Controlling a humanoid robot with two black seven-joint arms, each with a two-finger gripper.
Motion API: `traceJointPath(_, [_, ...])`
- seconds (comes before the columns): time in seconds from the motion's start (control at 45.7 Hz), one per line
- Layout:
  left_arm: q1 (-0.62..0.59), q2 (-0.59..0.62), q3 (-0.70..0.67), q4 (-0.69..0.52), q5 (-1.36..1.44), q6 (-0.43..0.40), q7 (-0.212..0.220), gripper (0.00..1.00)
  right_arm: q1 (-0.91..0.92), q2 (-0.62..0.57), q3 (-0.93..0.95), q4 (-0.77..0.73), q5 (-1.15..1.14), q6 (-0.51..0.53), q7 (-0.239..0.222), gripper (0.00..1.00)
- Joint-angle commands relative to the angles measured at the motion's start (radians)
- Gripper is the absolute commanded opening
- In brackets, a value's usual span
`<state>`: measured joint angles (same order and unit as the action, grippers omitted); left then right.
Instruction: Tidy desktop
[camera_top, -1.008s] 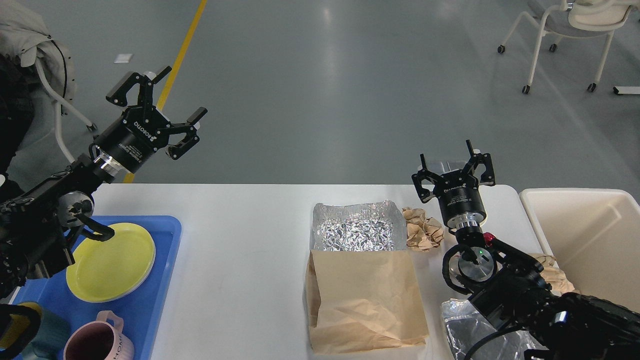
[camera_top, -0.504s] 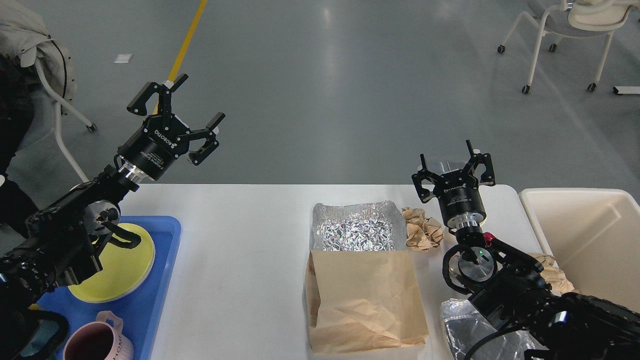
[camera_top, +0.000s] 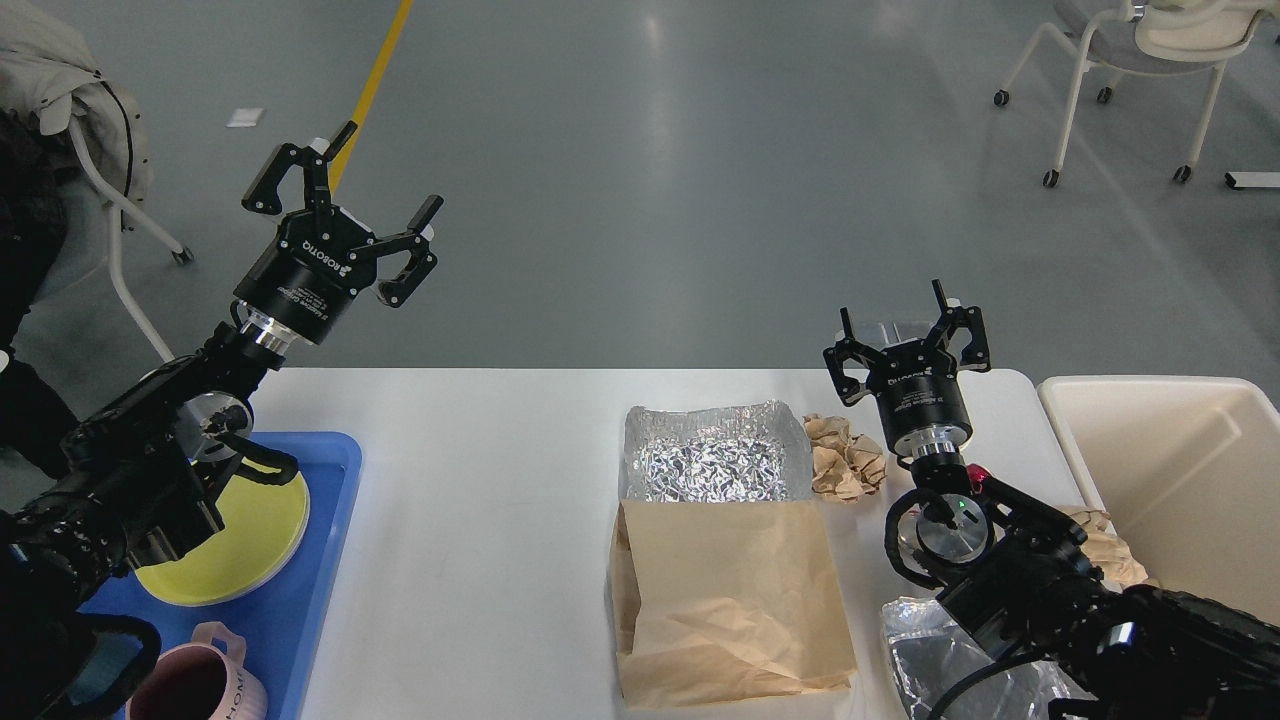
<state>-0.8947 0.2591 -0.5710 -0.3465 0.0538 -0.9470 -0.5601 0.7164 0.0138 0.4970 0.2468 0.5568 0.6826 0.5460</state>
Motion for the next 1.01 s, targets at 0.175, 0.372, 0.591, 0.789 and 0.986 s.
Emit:
traceJointPath(0.175, [-0.007,-0.004,-0.012,0.001,0.0,0.033,0.0,0.96,0.001,0.0,0.0,0.0,0.0,0.0,0.0,1.0])
traceJointPath(0.372, [0.0,-0.012,-0.012,0.001,-0.002,0.036,0.0,0.96,0.0,0.0,0.0,0.0,0.0,0.0,0.0,1.0])
traceJointPath(0.591, [0.06,-0.014,-0.023,0.001,-0.002,0.034,-0.001,0.96,0.0,0.0,0.0,0.0,0.0,0.0,-0.001,1.0])
traceJointPath(0.789, [0.138,-0.014,-0.061,0.001,-0.008,0.03,-0.001,0.96,0.0,0.0,0.0,0.0,0.0,0.0,0.0,1.0])
traceJointPath(0.986, [0.18,-0.031,-0.061,0.004,-0.012,0.047,-0.001,0.96,0.0,0.0,0.0,0.0,0.0,0.0,-0.001,1.0])
